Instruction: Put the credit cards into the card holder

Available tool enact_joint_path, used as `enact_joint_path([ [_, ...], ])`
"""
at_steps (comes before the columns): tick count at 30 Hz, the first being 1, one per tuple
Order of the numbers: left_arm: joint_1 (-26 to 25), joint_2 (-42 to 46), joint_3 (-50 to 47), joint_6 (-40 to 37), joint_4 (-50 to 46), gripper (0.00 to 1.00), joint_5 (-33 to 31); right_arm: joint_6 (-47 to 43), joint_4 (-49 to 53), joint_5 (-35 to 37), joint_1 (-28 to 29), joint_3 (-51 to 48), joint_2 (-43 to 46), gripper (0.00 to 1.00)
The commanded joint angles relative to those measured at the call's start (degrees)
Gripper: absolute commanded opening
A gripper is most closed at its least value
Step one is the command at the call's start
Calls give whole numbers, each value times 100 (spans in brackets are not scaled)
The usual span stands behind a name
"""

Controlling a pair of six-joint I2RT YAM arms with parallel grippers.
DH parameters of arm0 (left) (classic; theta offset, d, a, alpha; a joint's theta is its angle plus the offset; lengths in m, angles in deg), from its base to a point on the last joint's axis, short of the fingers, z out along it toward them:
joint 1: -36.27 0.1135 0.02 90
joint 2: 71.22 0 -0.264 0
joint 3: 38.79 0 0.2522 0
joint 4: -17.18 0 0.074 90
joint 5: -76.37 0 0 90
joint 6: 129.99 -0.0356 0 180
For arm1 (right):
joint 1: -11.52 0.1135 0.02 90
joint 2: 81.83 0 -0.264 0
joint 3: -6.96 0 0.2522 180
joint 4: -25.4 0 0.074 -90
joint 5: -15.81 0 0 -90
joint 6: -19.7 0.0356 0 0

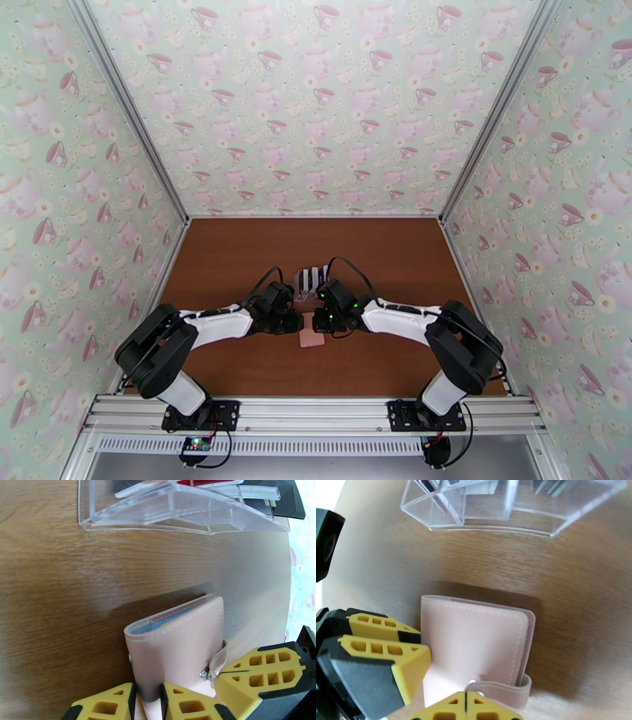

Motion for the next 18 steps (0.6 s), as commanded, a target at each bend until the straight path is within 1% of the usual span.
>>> enact_joint_path([
  [1,-43,-138,60,-14,13,26,-18,84,-78,-100,33,175,-115,0],
  [9,-41,-144,45,-16,33,26,-6,108,-104,-156,58,233,-253,0],
  [18,-43,-136,36,-17,21,26,-24,103,-9,-40,76,90,-236,0],
])
